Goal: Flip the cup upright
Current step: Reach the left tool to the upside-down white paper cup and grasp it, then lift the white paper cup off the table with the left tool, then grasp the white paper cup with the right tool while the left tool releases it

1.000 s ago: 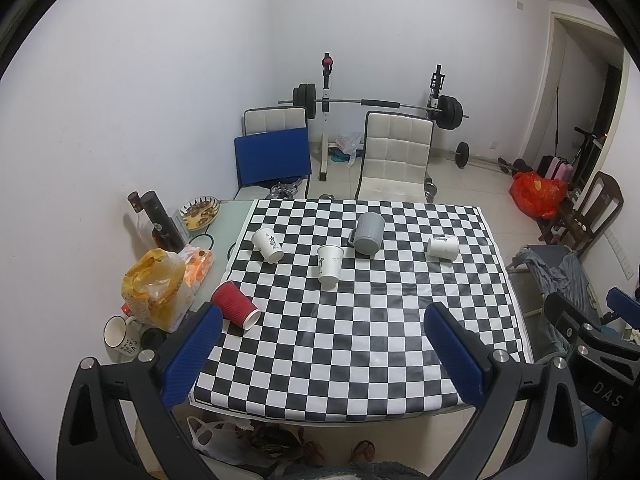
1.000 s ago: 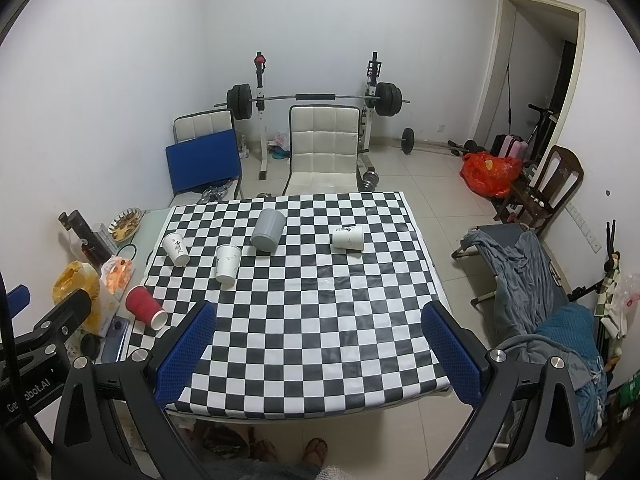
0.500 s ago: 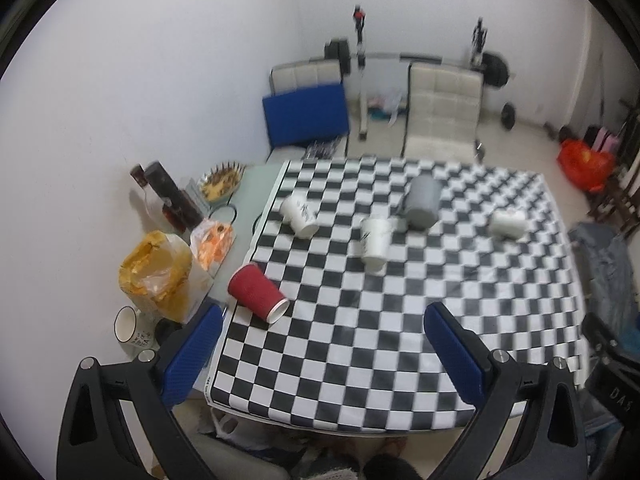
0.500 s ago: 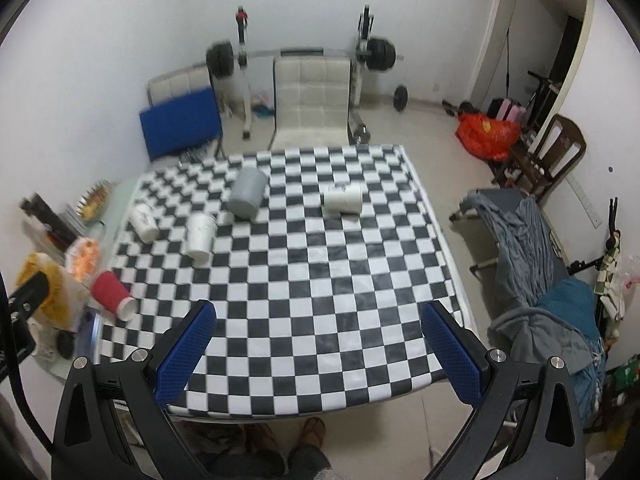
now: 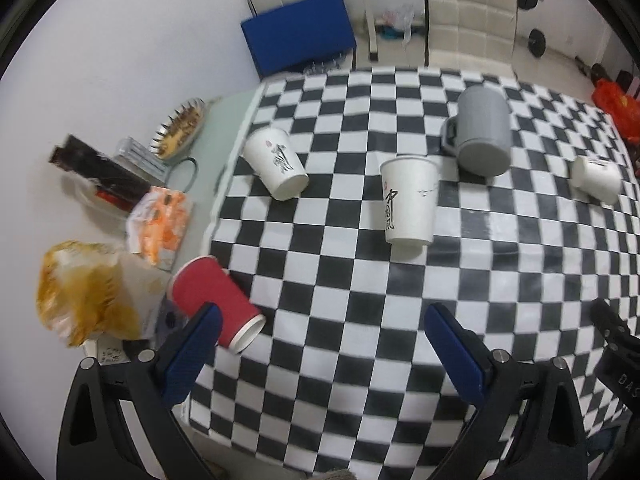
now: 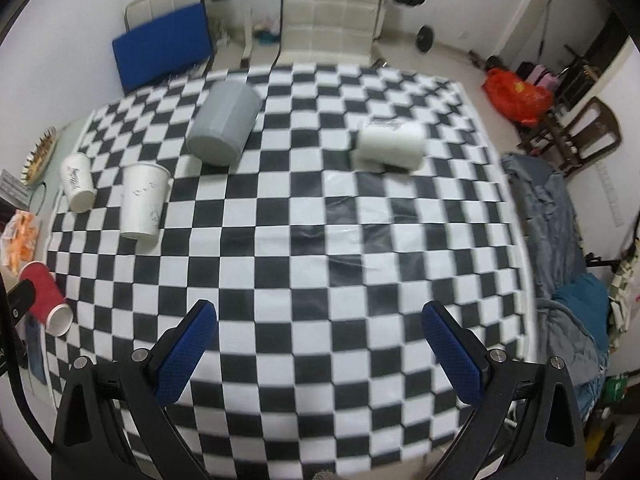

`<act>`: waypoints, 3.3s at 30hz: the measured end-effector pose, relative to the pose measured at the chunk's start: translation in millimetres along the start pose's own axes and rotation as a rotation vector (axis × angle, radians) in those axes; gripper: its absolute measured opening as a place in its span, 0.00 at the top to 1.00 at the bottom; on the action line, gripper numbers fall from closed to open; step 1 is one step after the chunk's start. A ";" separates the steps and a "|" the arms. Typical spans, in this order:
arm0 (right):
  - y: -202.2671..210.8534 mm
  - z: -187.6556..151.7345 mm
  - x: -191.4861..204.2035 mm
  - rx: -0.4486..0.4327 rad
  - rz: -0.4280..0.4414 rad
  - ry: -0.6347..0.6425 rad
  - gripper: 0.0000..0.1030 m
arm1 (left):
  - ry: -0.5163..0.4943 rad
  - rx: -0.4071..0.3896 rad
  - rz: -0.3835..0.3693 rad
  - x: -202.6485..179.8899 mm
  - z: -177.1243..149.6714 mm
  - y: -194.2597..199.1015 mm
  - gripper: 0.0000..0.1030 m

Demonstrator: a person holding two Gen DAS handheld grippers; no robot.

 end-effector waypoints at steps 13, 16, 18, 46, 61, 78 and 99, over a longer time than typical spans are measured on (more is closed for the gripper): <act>-132.3 29.0 52.6 0.129 0.048 0.043 0.13 | -0.002 0.141 -0.106 -35.2 38.6 -108.9 0.01; -146.7 31.3 58.4 0.140 0.037 0.052 0.13 | 0.014 0.156 -0.159 -46.0 45.2 -122.9 0.01; -153.7 31.8 61.4 0.150 0.038 0.053 0.13 | 0.008 0.161 -0.188 -53.9 48.5 -130.0 0.01; -123.2 -2.2 -3.2 0.237 0.048 -0.038 0.13 | -0.048 0.172 -0.370 -81.5 6.9 -76.7 0.45; -90.6 -125.2 -107.0 0.296 -0.007 -0.204 0.13 | -0.016 0.320 -0.520 -149.6 -92.2 -35.5 0.45; -86.7 -187.9 -191.8 0.293 -0.044 -0.247 0.13 | -0.058 0.315 -0.414 -171.0 -106.2 -58.6 0.14; 11.5 -179.4 -141.8 0.200 0.046 -0.212 0.13 | -0.042 -0.093 -0.272 -88.5 -78.9 25.9 0.13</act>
Point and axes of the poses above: each gripper's, at about its wrist camera, not at the fingertips, and y roughly against the way its jaws point, x to its left, z to its top, the point moved 3 cm from there along -y, roughly the way its jaws point, and after that the axes turned 10 degrees about -x, right-handed, at the moved point
